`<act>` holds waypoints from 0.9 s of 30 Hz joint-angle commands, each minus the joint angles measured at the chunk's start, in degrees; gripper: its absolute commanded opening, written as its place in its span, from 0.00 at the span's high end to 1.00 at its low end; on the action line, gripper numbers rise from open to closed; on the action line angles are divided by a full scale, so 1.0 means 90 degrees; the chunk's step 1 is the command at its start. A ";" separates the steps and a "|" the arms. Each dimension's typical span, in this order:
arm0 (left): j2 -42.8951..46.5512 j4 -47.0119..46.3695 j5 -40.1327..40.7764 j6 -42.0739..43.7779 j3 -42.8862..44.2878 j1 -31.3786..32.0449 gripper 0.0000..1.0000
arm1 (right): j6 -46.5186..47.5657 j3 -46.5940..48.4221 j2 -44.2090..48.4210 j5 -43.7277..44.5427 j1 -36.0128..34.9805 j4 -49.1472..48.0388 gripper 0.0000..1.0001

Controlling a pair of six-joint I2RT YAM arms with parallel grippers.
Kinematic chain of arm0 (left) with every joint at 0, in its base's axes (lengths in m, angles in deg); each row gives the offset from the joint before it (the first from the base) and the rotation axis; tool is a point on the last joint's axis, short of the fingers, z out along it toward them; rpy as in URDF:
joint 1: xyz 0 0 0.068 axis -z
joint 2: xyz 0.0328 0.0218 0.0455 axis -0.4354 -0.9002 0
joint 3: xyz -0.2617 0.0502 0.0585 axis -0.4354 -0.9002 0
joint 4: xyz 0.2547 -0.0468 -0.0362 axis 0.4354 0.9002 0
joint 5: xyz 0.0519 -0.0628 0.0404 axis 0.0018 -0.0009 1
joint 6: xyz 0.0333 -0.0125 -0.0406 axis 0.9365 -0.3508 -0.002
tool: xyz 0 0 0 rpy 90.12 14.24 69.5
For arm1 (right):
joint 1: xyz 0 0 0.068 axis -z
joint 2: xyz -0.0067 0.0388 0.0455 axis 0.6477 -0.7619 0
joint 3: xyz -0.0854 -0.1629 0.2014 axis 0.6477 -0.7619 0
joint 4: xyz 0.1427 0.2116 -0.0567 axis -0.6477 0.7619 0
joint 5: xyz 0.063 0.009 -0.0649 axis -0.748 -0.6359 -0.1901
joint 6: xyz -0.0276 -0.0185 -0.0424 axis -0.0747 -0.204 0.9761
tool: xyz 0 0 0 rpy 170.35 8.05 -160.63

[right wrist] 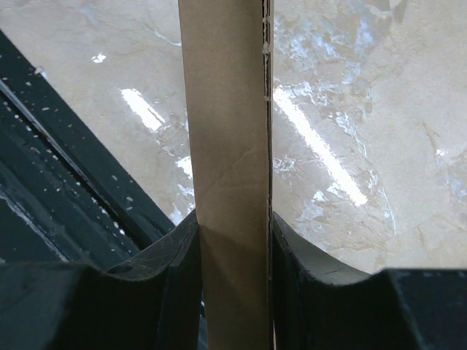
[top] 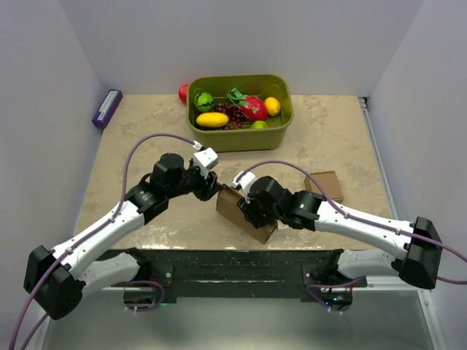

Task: Fold the paper box

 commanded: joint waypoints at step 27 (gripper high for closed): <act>-0.0331 -0.0180 -0.0886 0.0304 0.0010 -0.0041 0.92 | 0.0216 0.0096 0.0010 -0.0180 0.0056 -0.0201 0.80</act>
